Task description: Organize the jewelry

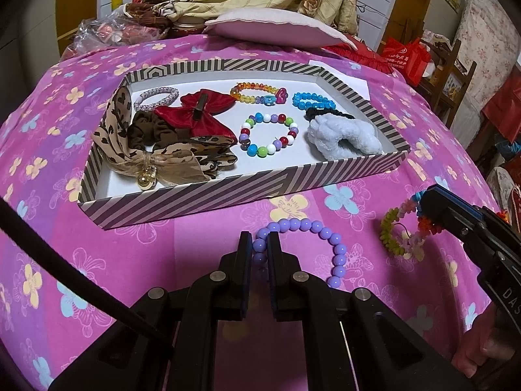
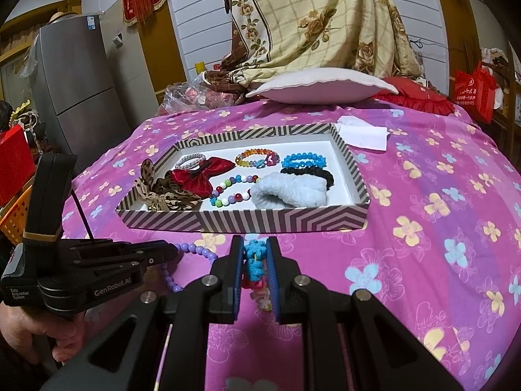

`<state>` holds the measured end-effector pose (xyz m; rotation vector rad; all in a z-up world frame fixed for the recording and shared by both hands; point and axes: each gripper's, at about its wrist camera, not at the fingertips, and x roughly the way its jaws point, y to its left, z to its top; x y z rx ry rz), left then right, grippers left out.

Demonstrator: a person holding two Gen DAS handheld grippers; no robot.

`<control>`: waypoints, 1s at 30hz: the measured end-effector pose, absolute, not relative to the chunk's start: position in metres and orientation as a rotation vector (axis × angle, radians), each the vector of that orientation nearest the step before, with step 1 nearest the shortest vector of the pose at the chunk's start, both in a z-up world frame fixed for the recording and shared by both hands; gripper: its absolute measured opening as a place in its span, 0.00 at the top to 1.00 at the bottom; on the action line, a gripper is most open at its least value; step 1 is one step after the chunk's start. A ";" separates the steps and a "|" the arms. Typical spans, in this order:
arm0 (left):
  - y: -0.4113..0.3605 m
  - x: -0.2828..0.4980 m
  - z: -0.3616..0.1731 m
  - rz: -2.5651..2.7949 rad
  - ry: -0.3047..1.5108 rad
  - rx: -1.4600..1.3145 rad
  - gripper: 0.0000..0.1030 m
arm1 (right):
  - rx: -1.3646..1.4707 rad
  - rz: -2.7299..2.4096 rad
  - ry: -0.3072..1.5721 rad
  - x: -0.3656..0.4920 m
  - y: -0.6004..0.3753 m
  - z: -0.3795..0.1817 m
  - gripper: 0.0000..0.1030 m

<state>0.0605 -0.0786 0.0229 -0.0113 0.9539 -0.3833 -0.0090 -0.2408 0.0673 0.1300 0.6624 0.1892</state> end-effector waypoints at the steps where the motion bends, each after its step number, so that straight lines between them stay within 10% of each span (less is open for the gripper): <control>1: -0.079 0.060 0.023 -0.384 0.953 -0.011 0.83 | 0.129 0.189 0.661 -0.009 -0.241 0.068 0.86; 30: -0.079 0.059 0.021 -0.381 0.954 -0.006 0.83 | 0.111 0.185 0.643 -0.012 -0.241 0.070 0.86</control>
